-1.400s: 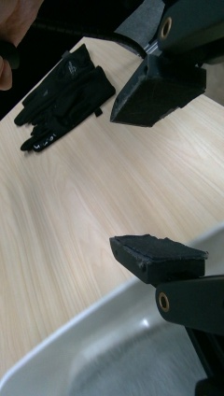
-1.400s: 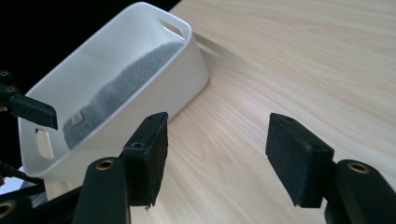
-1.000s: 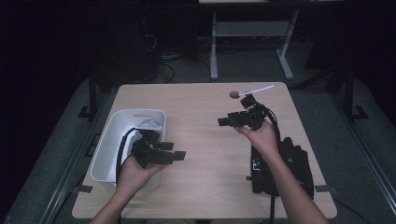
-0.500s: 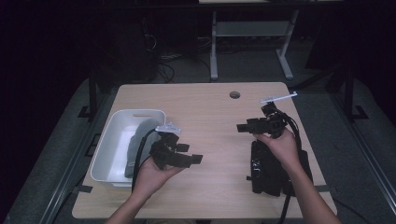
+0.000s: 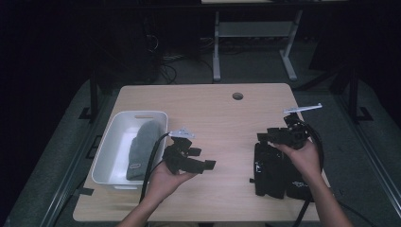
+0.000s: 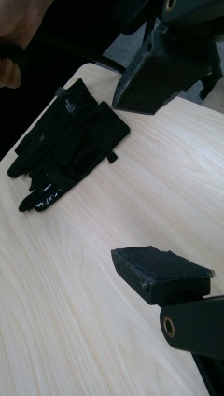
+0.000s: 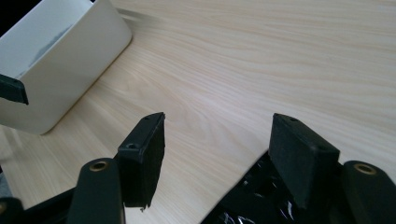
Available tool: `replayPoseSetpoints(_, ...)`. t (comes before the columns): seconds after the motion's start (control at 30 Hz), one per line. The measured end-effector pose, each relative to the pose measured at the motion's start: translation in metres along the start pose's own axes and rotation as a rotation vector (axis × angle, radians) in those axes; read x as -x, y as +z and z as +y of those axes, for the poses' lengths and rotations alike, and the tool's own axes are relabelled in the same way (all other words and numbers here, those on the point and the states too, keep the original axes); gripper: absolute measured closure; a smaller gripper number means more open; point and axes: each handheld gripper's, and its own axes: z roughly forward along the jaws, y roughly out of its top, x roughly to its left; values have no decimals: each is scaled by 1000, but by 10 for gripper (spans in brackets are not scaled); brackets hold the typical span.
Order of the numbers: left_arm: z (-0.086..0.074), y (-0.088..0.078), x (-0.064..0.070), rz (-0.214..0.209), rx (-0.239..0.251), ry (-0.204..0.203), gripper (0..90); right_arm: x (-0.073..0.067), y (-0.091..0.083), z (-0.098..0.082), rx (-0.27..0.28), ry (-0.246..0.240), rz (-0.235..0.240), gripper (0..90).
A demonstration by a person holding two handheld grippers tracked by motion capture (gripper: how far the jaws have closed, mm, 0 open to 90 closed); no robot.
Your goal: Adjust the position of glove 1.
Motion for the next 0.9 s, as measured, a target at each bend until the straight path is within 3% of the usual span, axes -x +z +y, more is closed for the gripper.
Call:
replayPoseSetpoints(0.43, 0, 21, 8, -28, -21, 11, 222, 27, -23, -38, -10, 51, -48, 363)
replayPoseSetpoints(0.9, -2, 37, 15, -44, -38, 17, 219, 46, -39, -79, -15, 72, -100, 374)
